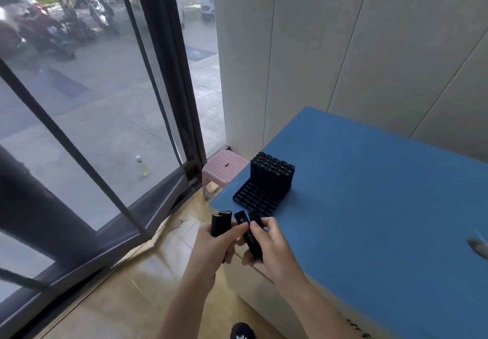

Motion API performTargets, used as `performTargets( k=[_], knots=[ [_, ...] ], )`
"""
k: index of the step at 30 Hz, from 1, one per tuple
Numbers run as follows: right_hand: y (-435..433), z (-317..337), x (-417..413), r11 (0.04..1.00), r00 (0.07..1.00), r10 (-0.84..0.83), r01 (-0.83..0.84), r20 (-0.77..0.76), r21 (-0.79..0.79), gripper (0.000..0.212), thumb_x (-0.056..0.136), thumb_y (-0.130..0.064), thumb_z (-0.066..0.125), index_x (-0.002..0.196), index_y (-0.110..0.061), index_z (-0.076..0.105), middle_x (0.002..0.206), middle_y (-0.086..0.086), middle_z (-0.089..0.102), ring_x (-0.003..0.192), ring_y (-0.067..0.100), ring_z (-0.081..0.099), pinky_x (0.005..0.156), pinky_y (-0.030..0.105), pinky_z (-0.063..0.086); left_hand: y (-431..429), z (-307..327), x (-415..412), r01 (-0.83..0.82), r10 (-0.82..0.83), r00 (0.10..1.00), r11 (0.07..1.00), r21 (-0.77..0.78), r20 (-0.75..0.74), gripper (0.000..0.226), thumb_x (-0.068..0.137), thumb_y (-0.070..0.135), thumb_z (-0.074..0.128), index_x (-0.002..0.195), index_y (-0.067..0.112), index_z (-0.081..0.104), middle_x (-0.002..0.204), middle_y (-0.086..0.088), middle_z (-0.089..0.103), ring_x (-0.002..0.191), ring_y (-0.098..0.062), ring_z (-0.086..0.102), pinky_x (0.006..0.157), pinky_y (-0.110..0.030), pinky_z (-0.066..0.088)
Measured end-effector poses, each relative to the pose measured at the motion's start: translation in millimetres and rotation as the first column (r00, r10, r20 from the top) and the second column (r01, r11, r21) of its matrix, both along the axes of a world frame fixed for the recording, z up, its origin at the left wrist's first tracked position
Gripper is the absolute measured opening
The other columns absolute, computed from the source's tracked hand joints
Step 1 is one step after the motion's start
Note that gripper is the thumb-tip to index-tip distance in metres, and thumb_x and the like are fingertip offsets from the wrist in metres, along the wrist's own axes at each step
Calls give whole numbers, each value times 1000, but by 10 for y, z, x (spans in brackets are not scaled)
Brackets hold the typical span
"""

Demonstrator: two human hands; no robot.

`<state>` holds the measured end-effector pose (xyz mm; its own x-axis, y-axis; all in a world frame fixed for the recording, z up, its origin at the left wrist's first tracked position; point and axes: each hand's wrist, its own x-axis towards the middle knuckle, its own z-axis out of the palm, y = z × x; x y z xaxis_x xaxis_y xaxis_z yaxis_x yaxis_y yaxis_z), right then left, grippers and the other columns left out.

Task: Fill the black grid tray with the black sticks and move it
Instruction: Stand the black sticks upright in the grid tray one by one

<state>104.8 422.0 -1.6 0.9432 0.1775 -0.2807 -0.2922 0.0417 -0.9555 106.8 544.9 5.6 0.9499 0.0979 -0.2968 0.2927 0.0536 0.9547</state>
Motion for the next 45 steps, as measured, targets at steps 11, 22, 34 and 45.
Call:
performTargets(
  k=[11, 22, 34, 45],
  knots=[
    [-146, -260, 696, 955, 978, -206, 193, -37, -226, 23, 98, -21, 37, 115, -30, 49, 67, -2, 41, 55, 10, 34, 50, 7, 37, 555, -243, 973, -10, 0, 996, 993, -115, -87, 19, 82, 10, 66, 72, 7, 51, 48, 0, 38, 40, -13, 34, 47, -28, 31],
    [-265, -325, 893, 533, 782, -422, 623, 458, -573, 9, 81, -9, 68, 84, -16, 62, 81, -13, 61, 75, -4, 58, 65, 5, 41, 758, -310, 1782, 311, -326, 941, 939, -146, -93, 20, 82, 6, 64, 72, 8, 47, 46, 2, 36, 39, -11, 31, 39, -21, 30],
    [-163, -359, 1123, 281, 800, -260, 598, 540, -750, 19, 84, -15, 66, 99, -11, 55, 89, -2, 68, 78, 17, 65, 73, 38, 53, 838, -355, 2151, 476, -493, 861, 868, -145, -123, 22, 82, 11, 65, 72, 9, 46, 48, -1, 37, 43, -16, 33, 48, -29, 30],
    [-187, -315, 1230, 190, 757, -49, 648, 652, -738, 10, 82, -19, 68, 91, -19, 73, 86, -9, 60, 71, 7, 55, 55, 24, 47, 808, -364, 2237, 490, -508, 855, 857, -160, -107, 20, 83, 12, 64, 75, 9, 46, 52, -3, 38, 43, -15, 35, 48, -29, 32]
  ],
)
